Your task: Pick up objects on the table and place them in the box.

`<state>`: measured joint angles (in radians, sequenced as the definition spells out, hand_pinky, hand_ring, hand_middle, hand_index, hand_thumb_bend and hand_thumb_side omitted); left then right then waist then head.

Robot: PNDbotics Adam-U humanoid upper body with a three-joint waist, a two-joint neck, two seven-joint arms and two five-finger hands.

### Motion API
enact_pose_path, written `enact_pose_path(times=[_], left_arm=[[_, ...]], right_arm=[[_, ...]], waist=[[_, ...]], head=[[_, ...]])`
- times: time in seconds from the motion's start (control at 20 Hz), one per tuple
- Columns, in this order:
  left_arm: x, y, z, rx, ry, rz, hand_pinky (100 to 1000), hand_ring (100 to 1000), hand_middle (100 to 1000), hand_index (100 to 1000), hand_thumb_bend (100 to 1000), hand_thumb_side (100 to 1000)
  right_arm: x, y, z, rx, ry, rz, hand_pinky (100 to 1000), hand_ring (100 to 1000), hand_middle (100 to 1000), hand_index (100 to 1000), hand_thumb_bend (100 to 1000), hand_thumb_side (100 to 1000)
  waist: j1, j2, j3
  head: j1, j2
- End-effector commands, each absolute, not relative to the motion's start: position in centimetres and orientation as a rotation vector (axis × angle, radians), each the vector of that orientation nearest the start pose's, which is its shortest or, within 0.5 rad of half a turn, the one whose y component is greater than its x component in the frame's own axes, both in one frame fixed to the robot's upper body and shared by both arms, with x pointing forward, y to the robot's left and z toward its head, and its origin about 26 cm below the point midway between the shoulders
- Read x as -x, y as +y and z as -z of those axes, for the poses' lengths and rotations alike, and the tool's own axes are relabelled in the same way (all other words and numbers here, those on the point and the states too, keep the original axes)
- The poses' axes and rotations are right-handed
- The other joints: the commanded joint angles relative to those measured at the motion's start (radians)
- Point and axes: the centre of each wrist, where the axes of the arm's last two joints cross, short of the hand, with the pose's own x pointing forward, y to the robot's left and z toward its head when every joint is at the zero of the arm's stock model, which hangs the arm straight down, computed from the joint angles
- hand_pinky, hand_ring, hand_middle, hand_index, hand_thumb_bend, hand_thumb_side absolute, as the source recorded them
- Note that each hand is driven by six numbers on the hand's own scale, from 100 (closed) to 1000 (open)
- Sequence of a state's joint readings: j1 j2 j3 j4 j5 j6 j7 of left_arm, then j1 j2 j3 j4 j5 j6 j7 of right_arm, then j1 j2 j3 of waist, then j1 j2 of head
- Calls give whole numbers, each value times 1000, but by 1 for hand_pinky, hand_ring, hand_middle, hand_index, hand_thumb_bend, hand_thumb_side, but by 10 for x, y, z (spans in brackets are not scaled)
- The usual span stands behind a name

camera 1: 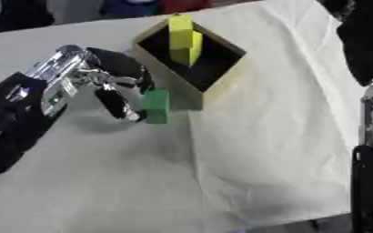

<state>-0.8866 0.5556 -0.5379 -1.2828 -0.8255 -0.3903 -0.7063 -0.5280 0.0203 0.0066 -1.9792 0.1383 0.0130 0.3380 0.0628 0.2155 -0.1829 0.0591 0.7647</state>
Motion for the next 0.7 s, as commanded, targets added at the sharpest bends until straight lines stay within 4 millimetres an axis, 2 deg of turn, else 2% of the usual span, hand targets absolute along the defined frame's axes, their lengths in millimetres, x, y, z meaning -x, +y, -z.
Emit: enact_pose_path(times=[0.05, 0.25, 0.3, 0.35, 0.4, 0.7], left_arm=[[-429, 210, -219, 945, 1615, -3027, 518, 651, 517, 672, 100, 648], [-424, 212, -229, 950, 1650, -3005, 470, 602, 470, 615, 100, 609], [-423, 213, -232, 952, 1655, -2997, 469, 601, 471, 617, 100, 566], [-421, 213, -235, 954, 1656, -2990, 469, 601, 471, 617, 100, 566], [-420, 213, -237, 955, 1657, -2984, 470, 603, 472, 617, 100, 509], [-407, 212, -275, 982, 1724, -2852, 463, 597, 467, 614, 100, 419]], right_arm=[[-311, -178, -250, -190, -2443, -605, 794, 792, 593, 723, 100, 997], [-311, -178, -249, -186, -2442, -605, 794, 793, 593, 723, 100, 997], [-311, -178, -250, -185, -2442, -604, 795, 793, 593, 723, 100, 996], [-311, -178, -250, -184, -2443, -604, 795, 793, 593, 723, 100, 996], [-311, -178, -250, -184, -2443, -603, 795, 793, 593, 723, 100, 995], [-311, -177, -249, -178, -2445, -597, 794, 792, 592, 723, 100, 993]], waist=[[-3, -16, 3], [-2, -18, 4], [-2, -19, 4], [-2, -20, 4], [-2, -20, 4], [0, -25, 5]], head=[[-1, 5], [-5, 5], [-5, 5], [-5, 5], [-6, 5], [-1, 5]])
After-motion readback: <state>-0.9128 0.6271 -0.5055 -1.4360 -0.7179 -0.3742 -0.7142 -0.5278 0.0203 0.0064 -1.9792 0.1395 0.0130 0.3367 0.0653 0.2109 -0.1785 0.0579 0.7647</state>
